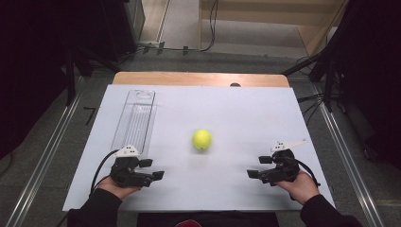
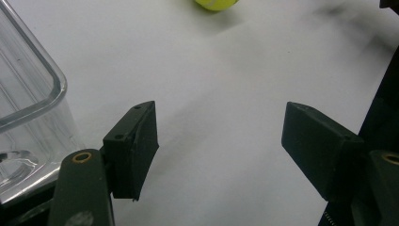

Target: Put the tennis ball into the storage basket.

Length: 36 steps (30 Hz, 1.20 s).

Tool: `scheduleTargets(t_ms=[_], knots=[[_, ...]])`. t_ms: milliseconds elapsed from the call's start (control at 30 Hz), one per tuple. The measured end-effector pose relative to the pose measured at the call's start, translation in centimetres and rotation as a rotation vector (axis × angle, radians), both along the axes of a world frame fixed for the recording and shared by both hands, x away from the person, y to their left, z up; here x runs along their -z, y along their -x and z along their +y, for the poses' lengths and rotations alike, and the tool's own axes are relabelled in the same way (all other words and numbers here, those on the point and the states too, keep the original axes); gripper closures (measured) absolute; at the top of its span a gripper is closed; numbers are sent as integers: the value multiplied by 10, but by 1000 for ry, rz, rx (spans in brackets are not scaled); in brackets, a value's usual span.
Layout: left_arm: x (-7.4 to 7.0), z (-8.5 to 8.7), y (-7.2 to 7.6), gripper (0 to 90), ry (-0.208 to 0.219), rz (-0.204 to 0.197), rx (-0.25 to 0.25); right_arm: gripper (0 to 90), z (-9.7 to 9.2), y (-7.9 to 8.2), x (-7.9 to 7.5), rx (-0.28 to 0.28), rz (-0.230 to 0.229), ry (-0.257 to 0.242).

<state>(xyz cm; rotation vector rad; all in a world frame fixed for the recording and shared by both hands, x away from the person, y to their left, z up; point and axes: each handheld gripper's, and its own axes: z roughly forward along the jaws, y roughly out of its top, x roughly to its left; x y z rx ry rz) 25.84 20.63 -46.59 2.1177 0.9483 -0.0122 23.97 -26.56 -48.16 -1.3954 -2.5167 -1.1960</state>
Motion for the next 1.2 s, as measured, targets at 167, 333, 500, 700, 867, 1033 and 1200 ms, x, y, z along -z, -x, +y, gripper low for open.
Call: scheduleTargets(t_ms=[167,333,500,700,867,1033,1200], knots=[[-2,1,0,282,1,-11,-15,128,-2,0,-1,7,-1,-15],[-3,2,0,282,7,-6,-9,128,-3,1,-1,10,-12,-9],[-4,1,0,285,12,-4,-5,128,-2,1,-1,4,-14,9],[-4,1,-1,286,13,-4,-1,128,-3,1,-1,6,-18,12],[-4,1,-1,284,15,1,-3,128,-3,1,-1,9,-15,15],[-3,1,-1,282,13,6,0,128,-2,2,-1,0,-10,17],[-3,1,-1,282,14,10,6,128,-2,2,0,0,-19,17]])
